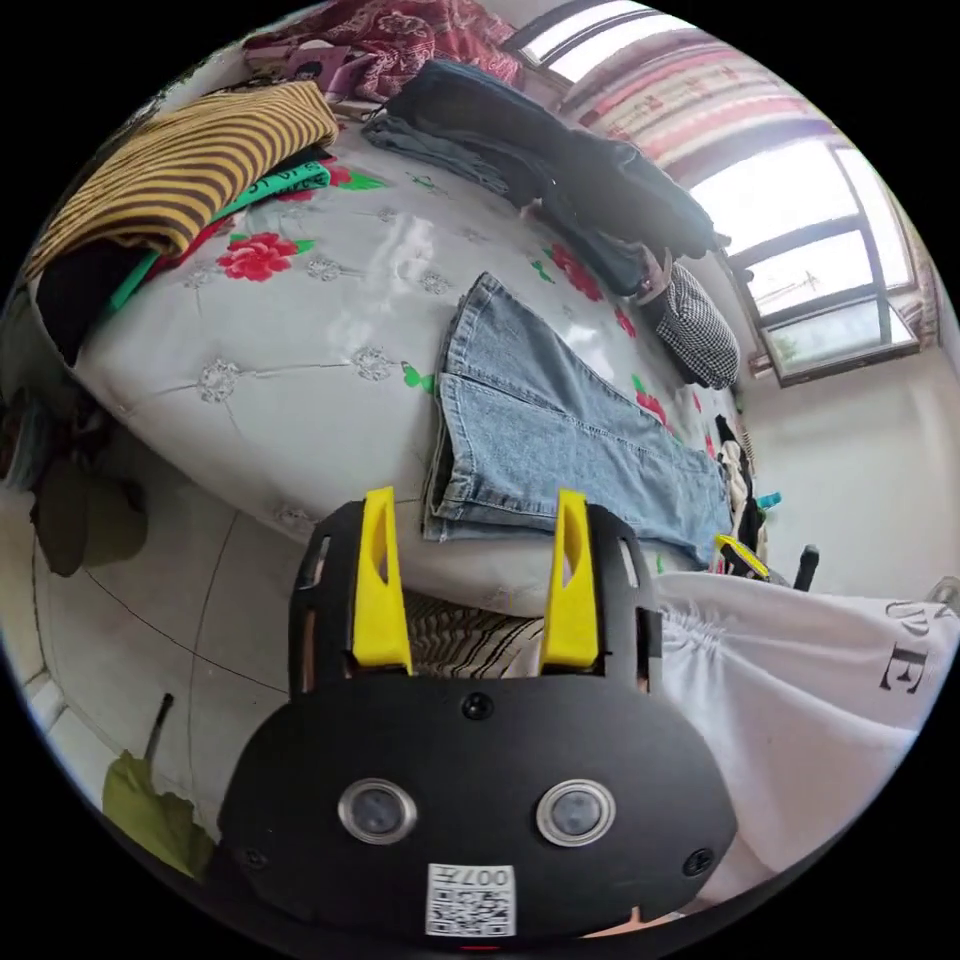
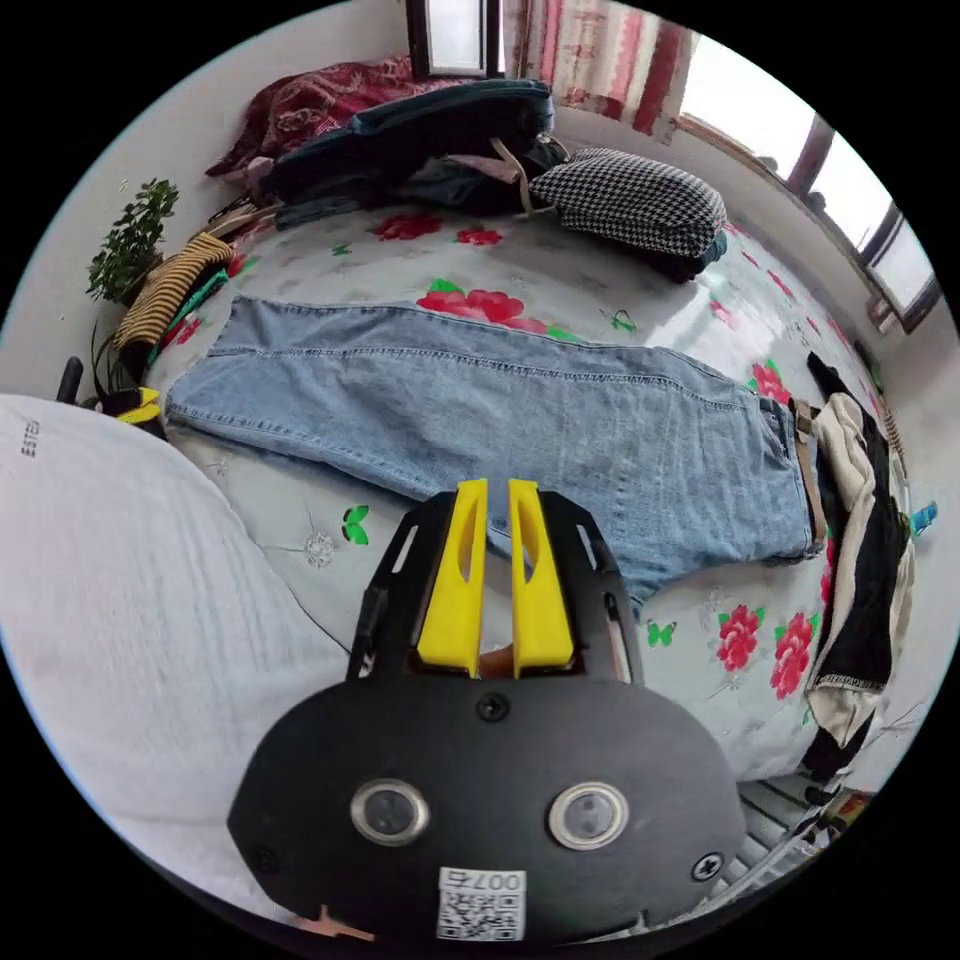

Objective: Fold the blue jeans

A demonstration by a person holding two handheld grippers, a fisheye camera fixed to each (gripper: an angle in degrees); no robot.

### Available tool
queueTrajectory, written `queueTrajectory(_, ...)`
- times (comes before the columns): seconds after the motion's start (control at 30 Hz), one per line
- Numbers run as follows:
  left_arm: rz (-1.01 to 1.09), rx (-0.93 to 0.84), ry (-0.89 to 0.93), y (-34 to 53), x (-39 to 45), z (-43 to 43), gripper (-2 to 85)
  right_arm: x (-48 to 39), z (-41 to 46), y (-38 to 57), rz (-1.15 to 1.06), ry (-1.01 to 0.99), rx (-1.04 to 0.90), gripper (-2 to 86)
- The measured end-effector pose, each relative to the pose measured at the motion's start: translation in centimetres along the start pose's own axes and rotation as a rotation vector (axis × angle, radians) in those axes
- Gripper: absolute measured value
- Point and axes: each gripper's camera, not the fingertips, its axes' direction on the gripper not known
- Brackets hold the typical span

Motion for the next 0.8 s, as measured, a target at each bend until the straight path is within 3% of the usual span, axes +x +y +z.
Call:
queueTrajectory(0.07, -0.047, -0.068, 0.000, -0.9, 0.5, 2.1, 20.7, 0.6, -0.5, 1.0, 0.067, -0.070, 0.039, 0.1)
queueTrajectory(0.2, -0.096, -0.121, -0.319, -1.9, 2.4, 2.8, 13.0, 0.7, 0.3, 2.7, 0.097, -0.113, 0.031, -0.2)
queueTrajectory(0.33, 0.049, -0.151, -0.495, -2.4, 5.1, 3.8, 8.1, 1.1, 0.9, 3.7, 0.092, -0.110, 0.020, -0.2)
queueTrajectory(0.4, 0.085, -0.151, -0.487, -2.1, 5.5, 3.8, 6.6, 2.1, 0.8, 4.4, 0.115, -0.117, 0.035, -0.2)
queueTrajectory(0.5, -0.048, -0.086, -0.313, -1.5, 2.4, 1.4, 6.0, 3.8, 0.4, 5.7, 0.153, -0.134, 0.050, -0.2)
queueTrajectory(0.57, -0.245, 0.075, 0.053, 0.8, -2.9, -2.1, 5.6, 5.0, 0.1, 6.6, 0.181, -0.140, 0.065, -0.2)
queueTrajectory(0.63, -0.371, 0.197, 0.270, 3.4, -6.3, -3.8, 5.4, 6.4, 0.0, 7.7, 0.218, -0.149, 0.074, -0.2)
queueTrajectory(0.8, -0.537, 0.540, 0.361, 9.2, -9.6, -8.4, 5.0, 10.5, 0.1, 10.4, 0.333, -0.193, 0.088, -0.2)
